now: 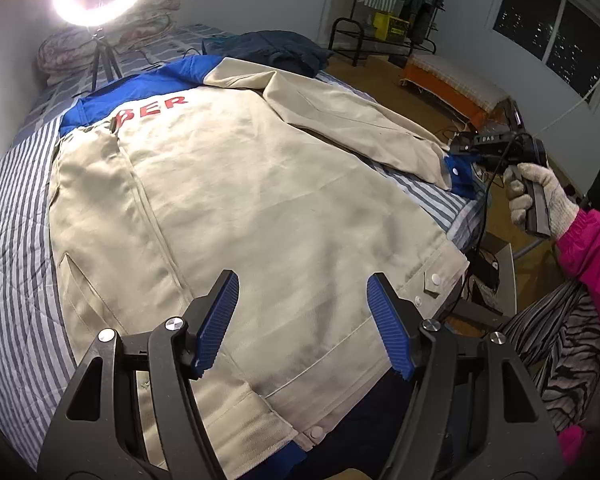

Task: Fold large clothes
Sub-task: 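Grasp the other blue sleeve cuff with the right tool, then fold the sleeve across the jacket back with the right tool while the left tool grasps the hem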

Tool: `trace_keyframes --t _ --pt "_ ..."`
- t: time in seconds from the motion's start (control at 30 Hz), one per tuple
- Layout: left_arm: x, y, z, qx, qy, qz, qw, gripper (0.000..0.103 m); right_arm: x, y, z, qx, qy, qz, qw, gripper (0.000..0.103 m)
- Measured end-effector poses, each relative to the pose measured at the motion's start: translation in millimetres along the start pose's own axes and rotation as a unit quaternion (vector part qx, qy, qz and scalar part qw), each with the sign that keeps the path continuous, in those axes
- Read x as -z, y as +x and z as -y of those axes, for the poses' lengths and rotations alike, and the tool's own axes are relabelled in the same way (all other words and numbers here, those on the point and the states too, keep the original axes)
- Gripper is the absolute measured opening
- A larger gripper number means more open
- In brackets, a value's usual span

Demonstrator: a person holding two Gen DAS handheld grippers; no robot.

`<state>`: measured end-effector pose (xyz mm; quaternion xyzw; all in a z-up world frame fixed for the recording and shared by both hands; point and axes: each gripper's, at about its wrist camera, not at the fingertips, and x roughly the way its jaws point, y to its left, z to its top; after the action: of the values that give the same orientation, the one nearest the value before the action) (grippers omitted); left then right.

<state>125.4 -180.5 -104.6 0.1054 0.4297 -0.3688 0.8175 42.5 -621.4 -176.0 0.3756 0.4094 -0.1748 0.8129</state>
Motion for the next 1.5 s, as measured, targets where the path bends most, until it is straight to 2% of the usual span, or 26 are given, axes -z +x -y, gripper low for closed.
trace_keyframes --t 0.07,0.17,0.3,0.37,0.47,0.6,0.77,0.83,0.9,0.97,1.0,1.03,1.13,1.23,1.37,1.4,1.47,1.5 --pt "2 -1 1 -0.002 0.006 0.0 1.0 0.069 1 -6 -8 0.008 -0.023 0.016 1.0 0.009" --pt "2 -2 0 -0.01 0.008 0.002 0.9999 0.069 9 -24 -37 0.025 -0.09 0.05 0.994 0.006" --pt "-1 -8 -10 -0.02 -0.012 0.016 0.9996 0.069 32 -45 -90 0.039 -0.198 0.09 0.975 0.004" --pt "-3 -12 -19 -0.023 -0.03 0.023 0.999 0.069 47 -51 -116 0.033 -0.247 0.101 0.963 0.004" --pt "-6 -19 -37 -0.027 -0.066 0.033 0.9969 0.069 87 -57 -163 0.021 -0.356 0.11 0.928 0.004" --pt "-5 -27 -62 -0.027 -0.117 0.041 0.9919 0.069 141 -54 -205 -0.002 -0.472 0.093 0.877 0.004" --pt "1 -30 -86 -0.027 -0.17 0.04 0.9843 0.069 207 -39 -230 -0.06 -0.568 0.028 0.82 0.004" --pt "5 -27 -93 -0.024 -0.186 0.032 0.9818 0.069 228 -36 -231 -0.09 -0.59 -0.001 0.802 0.004" --pt "9 -23 -95 -0.021 -0.192 0.023 0.9809 0.069 253 -32 -233 -0.121 -0.625 -0.043 0.77 0.004" --pt "11 -18 -93 -0.021 -0.192 0.014 0.9811 0.069 274 -31 -232 -0.132 -0.647 -0.074 0.747 0.004" --pt "12 -14 -91 -0.021 -0.191 0.009 0.9814 0.069 280 -29 -231 -0.124 -0.654 -0.077 0.742 0.004" --pt "12 -11 -89 -0.019 -0.19 0.004 0.9817 0.069 281 -25 -229 -0.11 -0.655 -0.076 0.744 0.004" --pt "14 -1 -81 -0.007 -0.188 -0.009 0.982 0.069 266 -24 -227 -0.11 -0.628 -0.099 0.764 0.007" --pt "18 9 -74 0.016 -0.199 -0.023 0.9796 0.069 252 -41 -226 -0.154 -0.601 -0.132 0.773 0.014" --pt "23 22 -65 0.053 -0.222 -0.044 0.9726 0.069 243 -73 -225 -0.22 -0.582 -0.144 0.769 0.03" --pt "26 26 -62 0.066 -0.233 -0.05 0.9689 0.069 234 -80 -223 -0.231 -0.571 -0.141 0.775 0.031" --pt "30 33 -56 0.088 -0.251 -0.062 0.9619 0.069 215 -82 -220 -0.238 -0.542 -0.132 0.795 0.031" --pt "34 37 -51 0.095 -0.253 -0.069 0.9602 0.069 200 -81 -216 -0.238 -0.518 -0.123 0.812 0.031"
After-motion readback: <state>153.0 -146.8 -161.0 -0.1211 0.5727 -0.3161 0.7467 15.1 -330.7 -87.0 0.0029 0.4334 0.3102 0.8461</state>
